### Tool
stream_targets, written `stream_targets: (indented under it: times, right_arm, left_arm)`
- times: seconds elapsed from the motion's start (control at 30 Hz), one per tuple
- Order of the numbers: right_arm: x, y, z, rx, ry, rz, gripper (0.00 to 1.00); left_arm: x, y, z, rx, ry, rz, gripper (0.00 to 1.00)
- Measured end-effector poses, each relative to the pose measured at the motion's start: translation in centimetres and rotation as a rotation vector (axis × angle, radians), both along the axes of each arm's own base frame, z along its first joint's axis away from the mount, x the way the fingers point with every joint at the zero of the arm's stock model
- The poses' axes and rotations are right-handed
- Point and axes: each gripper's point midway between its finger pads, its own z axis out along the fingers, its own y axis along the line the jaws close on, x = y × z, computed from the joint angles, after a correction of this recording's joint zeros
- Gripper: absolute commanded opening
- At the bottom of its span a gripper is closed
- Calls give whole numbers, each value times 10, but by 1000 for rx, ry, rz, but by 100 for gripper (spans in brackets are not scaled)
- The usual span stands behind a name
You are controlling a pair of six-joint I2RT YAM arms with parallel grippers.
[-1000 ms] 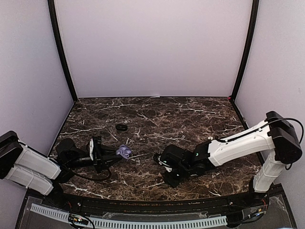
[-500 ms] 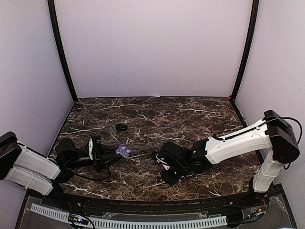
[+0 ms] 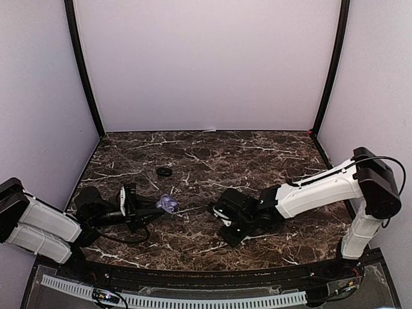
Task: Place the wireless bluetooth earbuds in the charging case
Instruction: Pick up the left earbud from the center of the board.
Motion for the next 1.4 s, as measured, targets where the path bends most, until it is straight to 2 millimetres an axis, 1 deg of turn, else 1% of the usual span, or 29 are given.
stream_targets:
  times: [0.1, 0.3, 0.47, 0.6, 0.73, 0.9, 0.97, 1.2, 1.4]
  right_arm:
    - [2, -2, -5, -17, -5, 9, 6]
    - [5, 0, -5, -54, -30, 39, 5]
    - [1, 5, -6, -126, -76, 114, 6]
    - [0, 7, -7, -198, -131, 180, 10]
    - [-2, 9, -8, -233, -159, 222, 14]
    - [-3, 11, -8, -263, -189, 270, 14]
    - [-2, 14, -8, -271, -192, 288, 13]
    - [1, 28, -10, -327, -193, 372, 0]
    - [1, 30, -9, -357, -193, 416, 0]
  left_arm:
    - [0, 0, 0, 0, 0, 1, 17]
    - [0, 0, 0, 0, 0, 3, 17]
    - [1, 0, -1, 2, 2, 5, 17]
    - [1, 0, -2, 4, 5, 5, 17]
    - [1, 0, -2, 4, 5, 5, 17]
    - [1, 0, -2, 4, 5, 5, 17]
    - [1, 0, -2, 4, 5, 5, 17]
    - [1, 0, -2, 4, 5, 5, 17]
    - [1, 0, -2, 4, 5, 5, 17]
